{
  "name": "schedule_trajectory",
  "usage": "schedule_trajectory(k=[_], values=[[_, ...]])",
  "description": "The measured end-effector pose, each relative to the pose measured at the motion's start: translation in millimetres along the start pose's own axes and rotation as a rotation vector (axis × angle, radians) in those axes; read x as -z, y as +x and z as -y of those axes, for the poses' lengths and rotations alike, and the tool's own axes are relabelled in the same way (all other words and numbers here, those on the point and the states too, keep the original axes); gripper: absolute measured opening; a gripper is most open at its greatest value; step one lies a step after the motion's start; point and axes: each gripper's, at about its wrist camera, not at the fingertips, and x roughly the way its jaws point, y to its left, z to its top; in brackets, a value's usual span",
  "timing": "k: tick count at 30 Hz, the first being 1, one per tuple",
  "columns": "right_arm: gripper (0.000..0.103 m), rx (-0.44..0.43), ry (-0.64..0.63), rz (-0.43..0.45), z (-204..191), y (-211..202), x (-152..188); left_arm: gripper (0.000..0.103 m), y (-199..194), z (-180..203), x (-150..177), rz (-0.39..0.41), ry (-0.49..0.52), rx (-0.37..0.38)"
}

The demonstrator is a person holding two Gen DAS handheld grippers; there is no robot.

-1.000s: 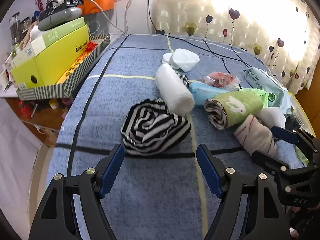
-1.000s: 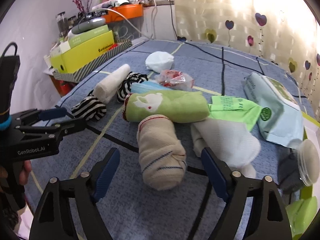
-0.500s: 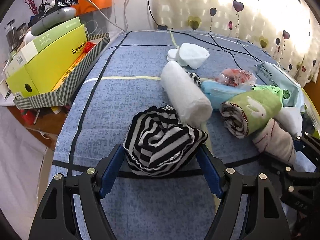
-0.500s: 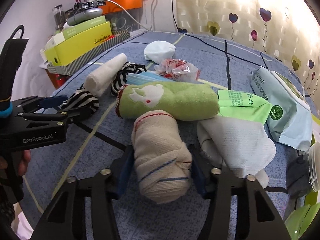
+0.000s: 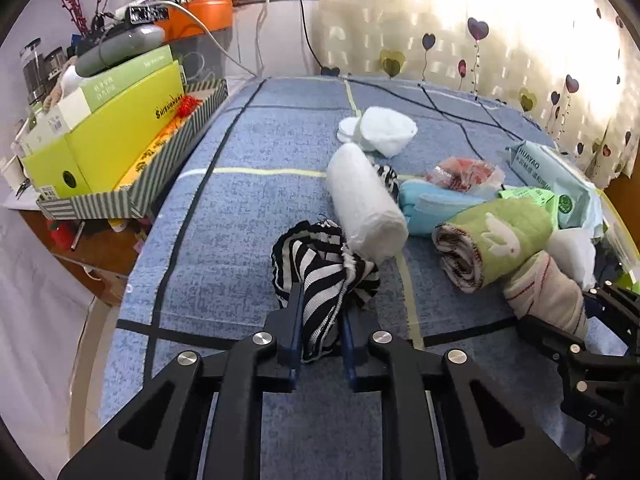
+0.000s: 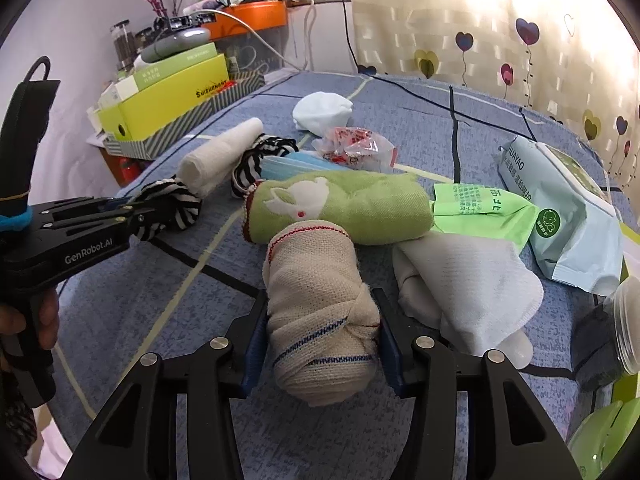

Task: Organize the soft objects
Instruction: 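Carry both socks over the white box with both grippers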

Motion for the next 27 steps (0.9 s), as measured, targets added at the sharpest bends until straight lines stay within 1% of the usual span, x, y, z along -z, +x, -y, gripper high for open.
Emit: schedule_trajectory(k=[7,14,20,27], values=[[0.047,-0.007,0.006,0.024,-1.6,-15.0,5.4,0.015,-24.8,10.5,4.1,0.028,0.017,0.037],[0.047,0.009,0.025,0.053,4.7,-37.4,11.4,0.015,-42.6,35.1,3.2,0.049,0.044,0.092],[0.047,0.049,0.044,0.093,17.8,-65.1,14.2,0.015,-57.6,67.2,-4.1,0.079,0.105,0.146],[0.047,0.130,0.091,0.118,46.7,-93.9,20.4,0.015,-65.5,104.5,-16.8,0.095,0.163,0.221]])
